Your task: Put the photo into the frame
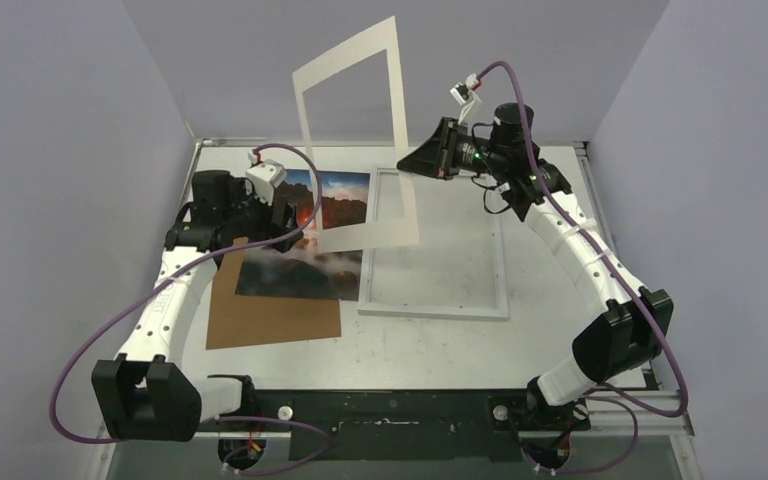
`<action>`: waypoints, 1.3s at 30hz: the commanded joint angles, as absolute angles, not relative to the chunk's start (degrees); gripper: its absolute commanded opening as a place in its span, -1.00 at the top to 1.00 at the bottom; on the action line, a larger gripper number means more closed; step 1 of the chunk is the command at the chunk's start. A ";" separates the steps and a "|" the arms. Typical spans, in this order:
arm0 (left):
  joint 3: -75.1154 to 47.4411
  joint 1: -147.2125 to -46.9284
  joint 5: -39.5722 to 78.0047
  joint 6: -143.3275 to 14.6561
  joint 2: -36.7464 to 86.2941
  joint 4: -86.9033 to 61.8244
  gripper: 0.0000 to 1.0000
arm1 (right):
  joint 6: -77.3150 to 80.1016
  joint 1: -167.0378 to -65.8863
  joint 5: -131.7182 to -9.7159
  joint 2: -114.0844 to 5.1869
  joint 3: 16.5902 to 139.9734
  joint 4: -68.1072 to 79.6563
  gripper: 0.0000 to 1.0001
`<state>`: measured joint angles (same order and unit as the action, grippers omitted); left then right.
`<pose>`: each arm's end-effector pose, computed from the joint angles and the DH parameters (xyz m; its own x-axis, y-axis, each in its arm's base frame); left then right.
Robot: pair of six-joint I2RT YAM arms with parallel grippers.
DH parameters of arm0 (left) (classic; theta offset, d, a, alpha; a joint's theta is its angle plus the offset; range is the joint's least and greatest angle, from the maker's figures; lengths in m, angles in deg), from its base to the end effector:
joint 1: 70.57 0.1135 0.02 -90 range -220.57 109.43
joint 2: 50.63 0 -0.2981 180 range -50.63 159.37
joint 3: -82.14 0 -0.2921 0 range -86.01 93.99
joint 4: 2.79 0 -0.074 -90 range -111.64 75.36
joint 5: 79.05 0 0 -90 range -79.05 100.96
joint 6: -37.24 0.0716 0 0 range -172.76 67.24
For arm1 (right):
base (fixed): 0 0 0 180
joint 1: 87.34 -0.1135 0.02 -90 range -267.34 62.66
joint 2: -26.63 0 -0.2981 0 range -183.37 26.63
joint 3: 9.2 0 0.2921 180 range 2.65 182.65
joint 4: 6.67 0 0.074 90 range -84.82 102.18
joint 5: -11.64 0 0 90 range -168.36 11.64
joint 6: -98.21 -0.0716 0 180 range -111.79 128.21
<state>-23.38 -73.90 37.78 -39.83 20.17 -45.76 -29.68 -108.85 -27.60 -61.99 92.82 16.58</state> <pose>0.3178 -0.0509 0.3264 -0.5265 0.2306 -0.8183 0.5319 0.8402 -0.1054 0.3653 0.2036 0.4588 -0.7041 0.1401 -0.6962 -0.6456 0.2822 0.7097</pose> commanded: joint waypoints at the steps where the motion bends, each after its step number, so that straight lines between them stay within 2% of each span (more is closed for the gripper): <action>1: -23.02 -73.82 35.44 -37.74 19.38 -44.68 -0.93 | -30.34 -106.35 -26.20 -58.39 85.00 19.12 0.89; 5: -23.70 -73.82 35.36 -36.64 18.66 -44.53 -0.93 | -31.80 -104.26 -27.83 -54.87 76.01 19.21 0.89; 9: -23.60 -73.82 35.17 -35.77 18.45 -44.91 -0.93 | -30.06 -103.24 -29.42 -53.49 72.56 22.16 0.89; 22: -23.65 -73.91 35.70 -34.40 18.10 -46.74 -0.93 | -13.42 -101.83 -38.24 -57.27 81.01 44.16 0.89; 39: -23.04 -74.00 36.15 -33.02 18.36 -48.72 -0.93 | -7.04 -96.84 -42.56 -56.74 78.54 48.36 0.89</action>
<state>-23.94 -73.90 35.47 -34.04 19.65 -48.34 -9.62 -98.03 -39.25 -57.42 78.79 47.16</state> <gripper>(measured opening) 0.965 0.061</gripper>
